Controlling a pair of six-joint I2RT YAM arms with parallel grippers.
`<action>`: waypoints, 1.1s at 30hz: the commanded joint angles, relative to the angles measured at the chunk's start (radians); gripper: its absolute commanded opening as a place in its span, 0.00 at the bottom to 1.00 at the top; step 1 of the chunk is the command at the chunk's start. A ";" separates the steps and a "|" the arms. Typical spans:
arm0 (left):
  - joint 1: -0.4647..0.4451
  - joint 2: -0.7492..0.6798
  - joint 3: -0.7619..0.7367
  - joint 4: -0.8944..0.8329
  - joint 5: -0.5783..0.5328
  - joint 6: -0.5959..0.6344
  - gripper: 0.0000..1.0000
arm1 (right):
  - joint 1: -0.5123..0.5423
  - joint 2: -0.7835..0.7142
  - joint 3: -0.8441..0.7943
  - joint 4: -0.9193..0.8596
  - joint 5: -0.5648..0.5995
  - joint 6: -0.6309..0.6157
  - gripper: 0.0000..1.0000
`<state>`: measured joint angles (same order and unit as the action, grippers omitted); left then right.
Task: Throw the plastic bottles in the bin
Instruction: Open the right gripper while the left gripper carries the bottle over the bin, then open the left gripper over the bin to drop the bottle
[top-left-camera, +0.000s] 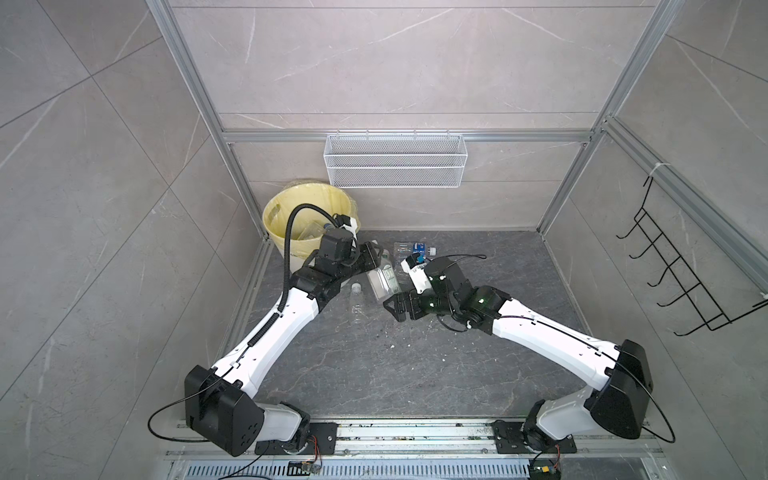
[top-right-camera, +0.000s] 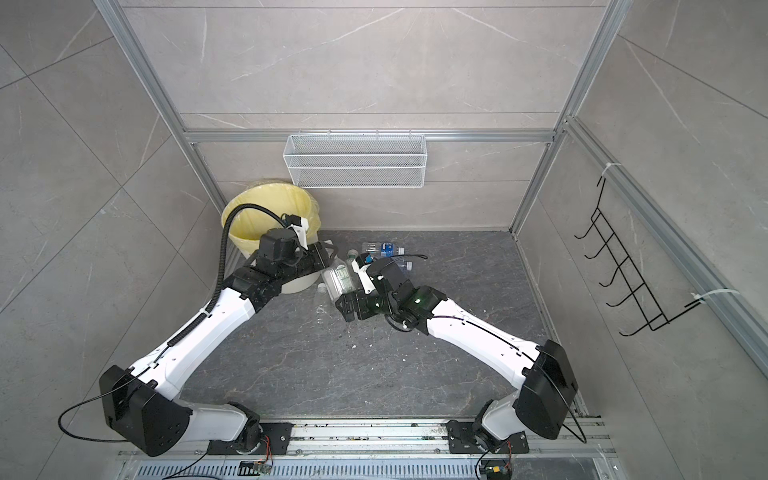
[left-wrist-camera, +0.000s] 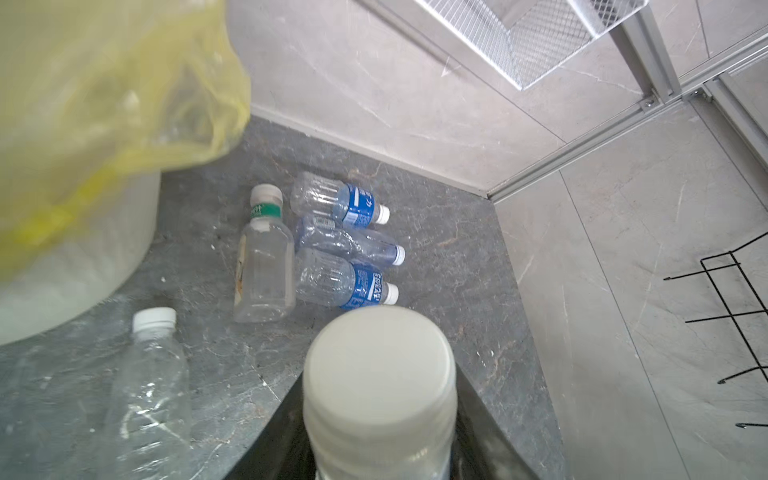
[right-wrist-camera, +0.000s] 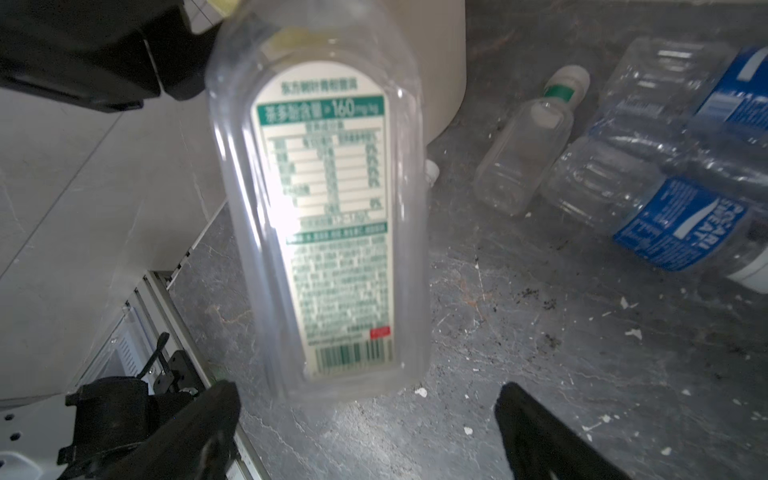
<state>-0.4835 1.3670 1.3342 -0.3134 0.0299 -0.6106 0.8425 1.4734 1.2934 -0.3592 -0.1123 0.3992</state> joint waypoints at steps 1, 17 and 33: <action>0.003 -0.034 0.119 -0.079 -0.130 0.169 0.28 | 0.032 -0.024 0.067 -0.015 0.106 -0.027 1.00; 0.098 0.153 0.673 -0.144 -0.404 0.556 0.28 | 0.088 0.130 0.391 -0.014 0.172 -0.036 1.00; 0.295 0.354 0.880 -0.351 -0.196 0.372 1.00 | 0.100 0.121 0.299 -0.021 0.164 0.010 1.00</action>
<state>-0.1806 1.8362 2.2353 -0.6964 -0.2241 -0.2096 0.9367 1.6176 1.6085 -0.3698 0.0391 0.3950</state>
